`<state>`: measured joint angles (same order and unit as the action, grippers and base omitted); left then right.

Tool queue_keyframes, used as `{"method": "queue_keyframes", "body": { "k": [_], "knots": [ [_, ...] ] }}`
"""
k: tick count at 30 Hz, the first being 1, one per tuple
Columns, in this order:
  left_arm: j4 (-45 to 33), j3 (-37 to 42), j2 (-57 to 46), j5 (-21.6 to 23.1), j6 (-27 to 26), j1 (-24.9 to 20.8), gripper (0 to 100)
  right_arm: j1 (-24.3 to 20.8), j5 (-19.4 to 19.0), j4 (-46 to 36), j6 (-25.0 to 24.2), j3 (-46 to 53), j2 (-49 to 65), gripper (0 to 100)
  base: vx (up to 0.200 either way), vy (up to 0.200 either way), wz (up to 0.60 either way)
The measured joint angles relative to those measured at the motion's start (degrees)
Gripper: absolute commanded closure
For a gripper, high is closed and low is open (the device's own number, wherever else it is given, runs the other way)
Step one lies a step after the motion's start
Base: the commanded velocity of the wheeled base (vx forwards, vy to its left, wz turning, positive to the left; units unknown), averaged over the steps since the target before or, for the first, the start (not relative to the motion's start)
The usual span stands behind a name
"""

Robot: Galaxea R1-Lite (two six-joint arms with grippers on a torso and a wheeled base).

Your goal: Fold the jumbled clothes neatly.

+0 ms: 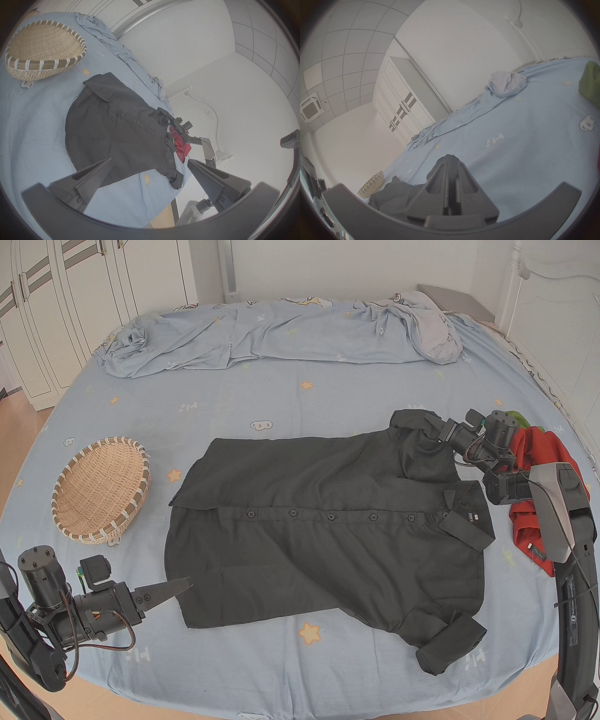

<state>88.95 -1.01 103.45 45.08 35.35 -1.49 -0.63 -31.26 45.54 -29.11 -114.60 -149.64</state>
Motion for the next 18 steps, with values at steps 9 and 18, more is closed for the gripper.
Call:
{"method": "queue_keyframes", "body": {
  "k": [9,18],
  "knots": [
    [0.0,0.0,-0.5,0.0,0.0,-0.1,0,-1.2,1.7,0.8,4.7,0.0,1.2,100,0.000,0.000,0.00],
    [0.0,0.0,-1.5,0.0,0.2,0.0,0,-2.7,2.9,0.4,5.4,0.0,1.7,0,0.000,0.000,0.00]
  ]
}}
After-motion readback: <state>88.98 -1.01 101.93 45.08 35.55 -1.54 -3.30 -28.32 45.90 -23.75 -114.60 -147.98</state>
